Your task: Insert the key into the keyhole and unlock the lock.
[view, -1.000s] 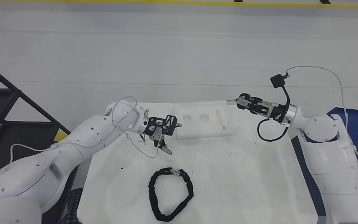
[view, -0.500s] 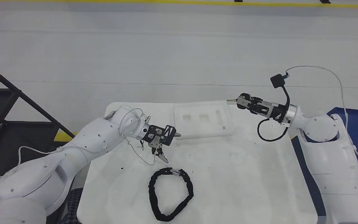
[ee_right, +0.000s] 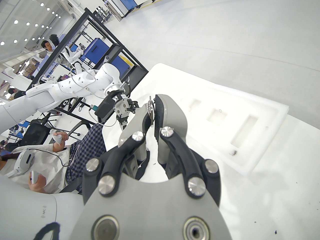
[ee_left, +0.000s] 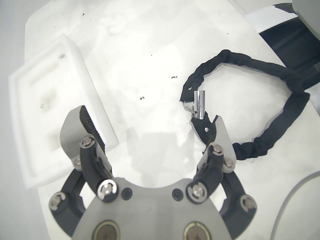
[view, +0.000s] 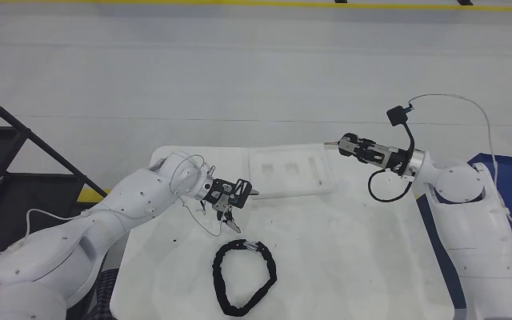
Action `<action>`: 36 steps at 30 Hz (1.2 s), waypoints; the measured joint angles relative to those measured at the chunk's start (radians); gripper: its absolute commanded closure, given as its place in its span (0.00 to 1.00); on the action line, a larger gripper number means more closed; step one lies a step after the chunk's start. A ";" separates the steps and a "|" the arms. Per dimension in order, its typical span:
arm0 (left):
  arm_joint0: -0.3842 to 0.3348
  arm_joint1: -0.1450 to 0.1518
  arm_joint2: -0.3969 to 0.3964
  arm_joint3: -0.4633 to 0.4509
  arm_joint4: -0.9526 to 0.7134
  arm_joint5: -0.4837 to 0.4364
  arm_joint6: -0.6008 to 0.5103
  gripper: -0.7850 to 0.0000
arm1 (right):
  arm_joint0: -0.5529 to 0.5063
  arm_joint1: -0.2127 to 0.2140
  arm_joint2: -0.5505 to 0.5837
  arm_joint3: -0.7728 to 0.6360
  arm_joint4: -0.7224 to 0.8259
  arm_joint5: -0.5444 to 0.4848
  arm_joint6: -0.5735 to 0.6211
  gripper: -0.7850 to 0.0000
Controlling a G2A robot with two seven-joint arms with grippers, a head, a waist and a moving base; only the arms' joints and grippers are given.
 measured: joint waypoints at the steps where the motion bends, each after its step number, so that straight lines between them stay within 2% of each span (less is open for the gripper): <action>1: 0.003 0.000 -0.001 0.000 -0.003 0.002 -0.002 0.00 | 0.000 0.000 0.000 0.000 0.000 0.000 0.000 1.00; 6: 0.069 0.011 -0.039 -0.001 -0.126 0.016 -0.019 0.00 | 0.000 0.000 0.000 0.000 0.000 0.000 0.000 1.00; 9: 0.124 0.033 -0.059 -0.042 -0.179 0.038 -0.015 0.00 | 0.000 0.000 0.000 0.000 0.000 0.000 0.000 1.00; 13: 0.195 0.080 -0.081 -0.121 -0.177 0.071 -0.008 0.00 | 0.000 0.000 0.000 0.000 0.000 0.000 0.000 1.00; 16: 0.240 0.110 -0.099 -0.146 -0.174 0.096 -0.003 0.00 | 0.000 0.000 0.000 0.000 0.000 0.000 0.000 1.00; 20: 0.280 0.128 -0.111 -0.162 -0.166 0.116 -0.014 0.00 | 0.000 0.000 0.000 0.000 0.000 0.000 0.000 1.00; 25: 0.313 0.127 -0.109 -0.150 -0.129 0.146 -0.021 0.00 | 0.000 0.000 0.000 0.000 0.000 0.000 0.000 1.00; 36: 0.323 0.081 -0.109 -0.071 -0.106 0.183 -0.023 0.00 | 0.000 0.000 0.000 0.000 0.000 0.000 0.000 1.00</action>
